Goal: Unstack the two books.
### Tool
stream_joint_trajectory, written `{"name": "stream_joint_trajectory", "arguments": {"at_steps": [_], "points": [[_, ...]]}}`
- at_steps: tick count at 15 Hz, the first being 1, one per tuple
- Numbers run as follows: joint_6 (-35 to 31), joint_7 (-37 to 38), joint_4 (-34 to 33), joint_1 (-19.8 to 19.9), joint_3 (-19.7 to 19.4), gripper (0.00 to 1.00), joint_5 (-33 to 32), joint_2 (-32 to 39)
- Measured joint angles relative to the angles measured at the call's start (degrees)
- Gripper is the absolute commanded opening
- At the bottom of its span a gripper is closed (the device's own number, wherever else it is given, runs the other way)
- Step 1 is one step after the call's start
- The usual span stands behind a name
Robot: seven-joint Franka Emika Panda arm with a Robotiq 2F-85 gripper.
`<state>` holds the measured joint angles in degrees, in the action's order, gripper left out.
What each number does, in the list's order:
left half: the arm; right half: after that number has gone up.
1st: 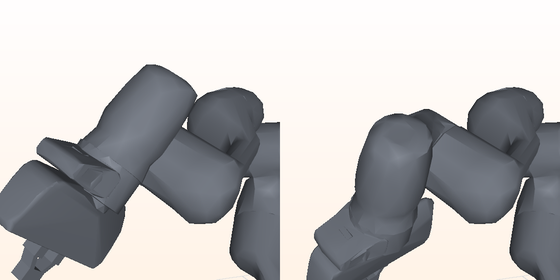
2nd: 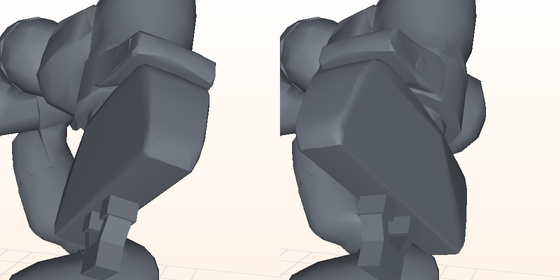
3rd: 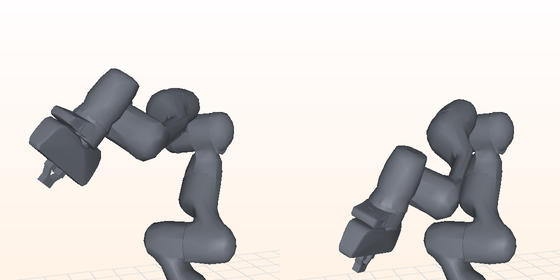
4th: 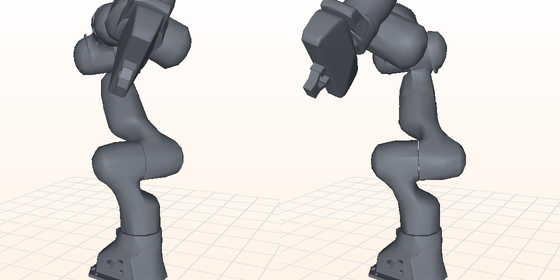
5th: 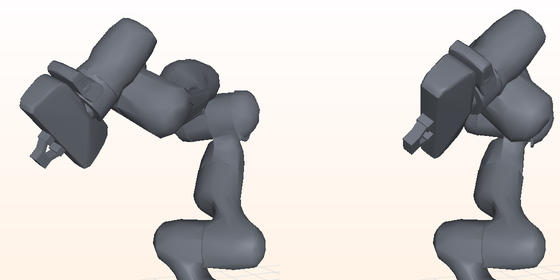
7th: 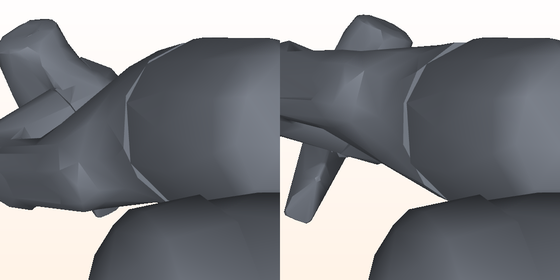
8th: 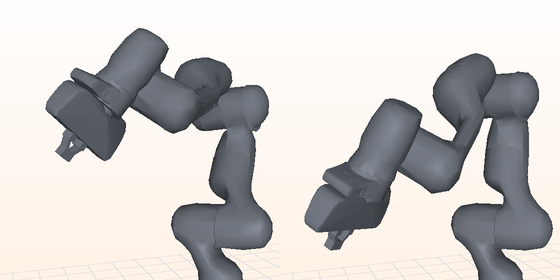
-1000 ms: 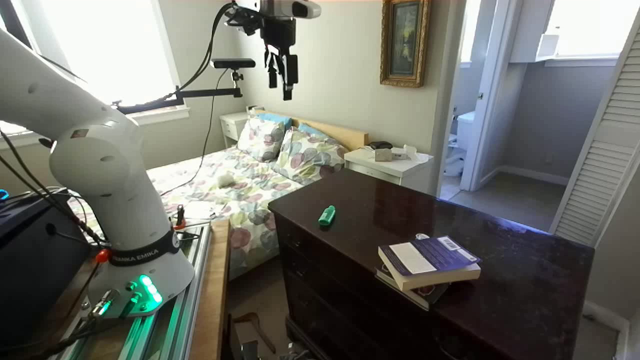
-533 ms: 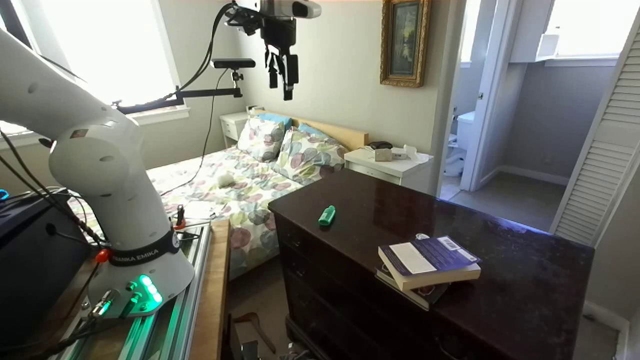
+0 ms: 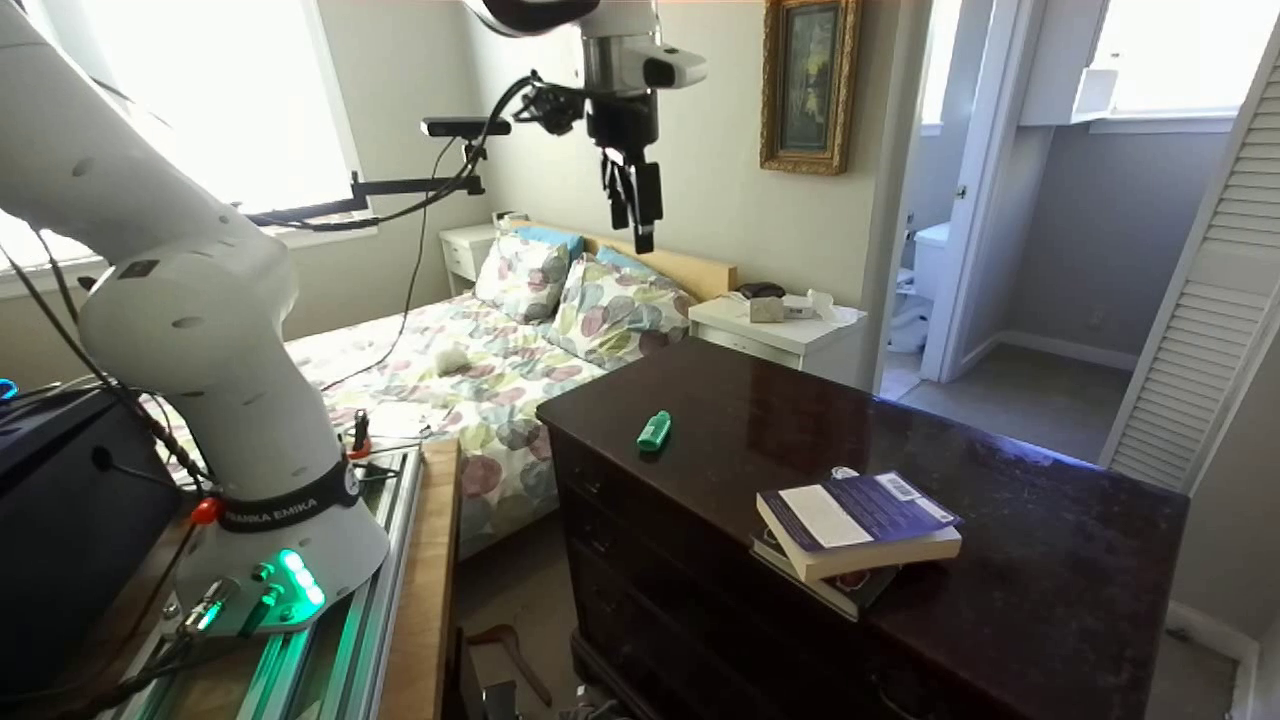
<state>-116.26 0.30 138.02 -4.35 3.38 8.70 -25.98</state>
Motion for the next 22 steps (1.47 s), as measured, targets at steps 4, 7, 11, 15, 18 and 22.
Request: {"name": "stream_joint_trajectory", "arguments": {"at_steps": [4,7,11,15,18,22], "points": [[-11.6,2.8,1.7,1.5,0.8,1.0,-4.7,8.3],[-16.5,4.9,1.7,1.6,1.6,1.0,-7.3,14.7],[-19.7,7.8,1.5,1.7,2.0,1.0,-13.0,21.6],[-20.4,12.3,1.3,1.9,1.4,1.0,-19.2,26.6],[-20.4,12.2,1.3,1.9,1.3,1.0,-19.2,27.4],[-20.5,12.8,1.2,1.9,1.2,1.0,-19.2,27.4]]}}
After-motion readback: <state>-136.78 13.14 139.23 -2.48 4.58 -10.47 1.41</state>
